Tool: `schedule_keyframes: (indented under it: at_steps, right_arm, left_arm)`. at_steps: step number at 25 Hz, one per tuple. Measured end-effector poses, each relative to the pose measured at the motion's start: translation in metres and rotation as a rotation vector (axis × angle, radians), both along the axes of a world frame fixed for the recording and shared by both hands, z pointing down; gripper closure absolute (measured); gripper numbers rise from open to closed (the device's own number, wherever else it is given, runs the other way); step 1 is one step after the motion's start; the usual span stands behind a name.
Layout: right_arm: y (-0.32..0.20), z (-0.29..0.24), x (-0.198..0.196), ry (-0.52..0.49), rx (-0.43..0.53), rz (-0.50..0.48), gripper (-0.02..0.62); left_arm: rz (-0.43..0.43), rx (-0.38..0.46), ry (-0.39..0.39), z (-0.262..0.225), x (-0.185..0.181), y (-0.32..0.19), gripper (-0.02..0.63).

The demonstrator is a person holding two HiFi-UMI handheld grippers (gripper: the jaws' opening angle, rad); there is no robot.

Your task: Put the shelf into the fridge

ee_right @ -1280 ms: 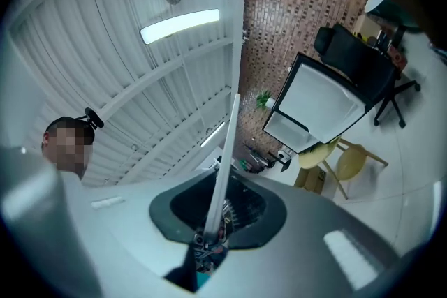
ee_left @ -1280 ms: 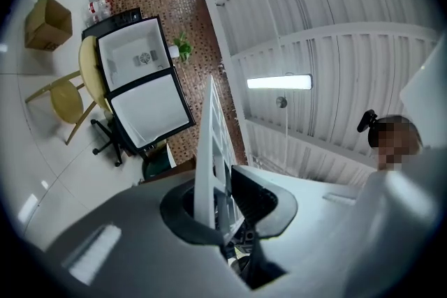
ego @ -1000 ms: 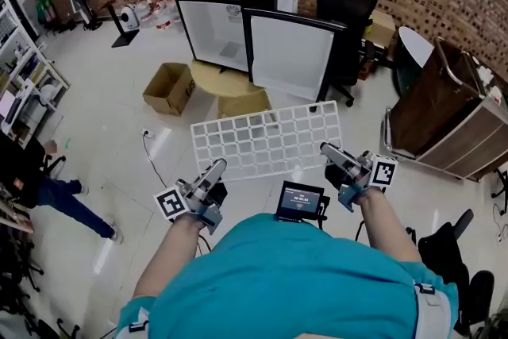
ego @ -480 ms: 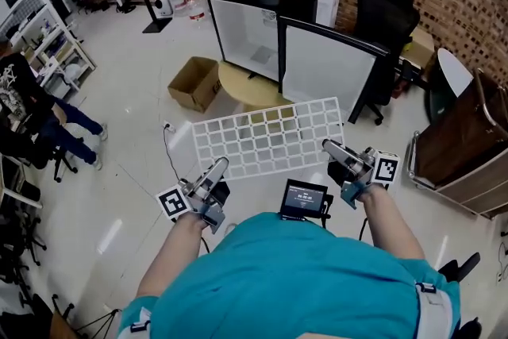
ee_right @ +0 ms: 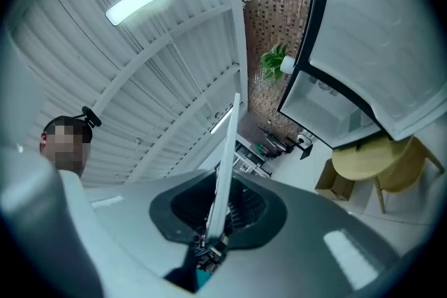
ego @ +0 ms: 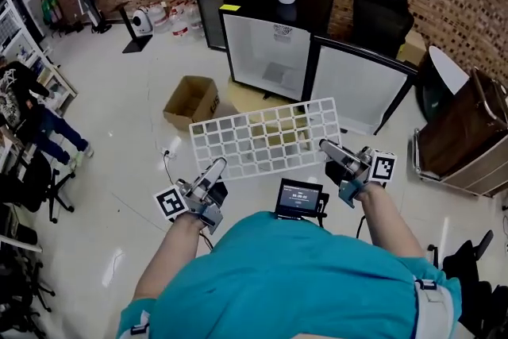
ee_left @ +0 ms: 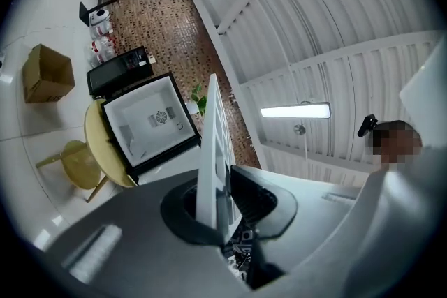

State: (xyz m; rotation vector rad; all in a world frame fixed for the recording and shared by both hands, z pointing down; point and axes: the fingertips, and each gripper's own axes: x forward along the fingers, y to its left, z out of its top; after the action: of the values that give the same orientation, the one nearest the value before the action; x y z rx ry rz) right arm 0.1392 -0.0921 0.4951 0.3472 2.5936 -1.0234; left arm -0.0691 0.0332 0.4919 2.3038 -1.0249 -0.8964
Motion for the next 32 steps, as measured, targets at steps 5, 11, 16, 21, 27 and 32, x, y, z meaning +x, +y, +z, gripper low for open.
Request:
schedule_keyframes:
  at_steps: [5, 11, 16, 21, 27, 32]
  right_arm:
    - [0.001, -0.033, -0.053, 0.027, 0.025, 0.041, 0.554]
    - [-0.067, -0.003, -0.129, 0.030, 0.009, 0.050, 0.552]
    - [-0.108, 0.016, -0.149, -0.022, 0.003, 0.027, 0.551]
    - [-0.171, 0.028, -0.185, -0.047, -0.019, -0.037, 0.552]
    - [-0.212, 0.047, -0.205, -0.060, -0.052, 0.001, 0.551]
    - [-0.228, 0.064, -0.211, -0.014, -0.067, 0.111, 0.551]
  left_arm:
    - [0.037, 0.000, -0.009, -0.038, -0.056, -0.010, 0.560]
    - [0.047, -0.006, 0.003, -0.003, -0.134, -0.081, 0.560]
    - [0.023, -0.023, -0.014, 0.014, -0.152, -0.118, 0.558]
    - [-0.035, -0.034, -0.056, 0.018, -0.182, -0.171, 0.558]
    - [0.003, -0.097, -0.036, 0.047, -0.210, -0.225, 0.557]
    - [0.110, -0.142, -0.024, 0.065, -0.226, -0.264, 0.560]
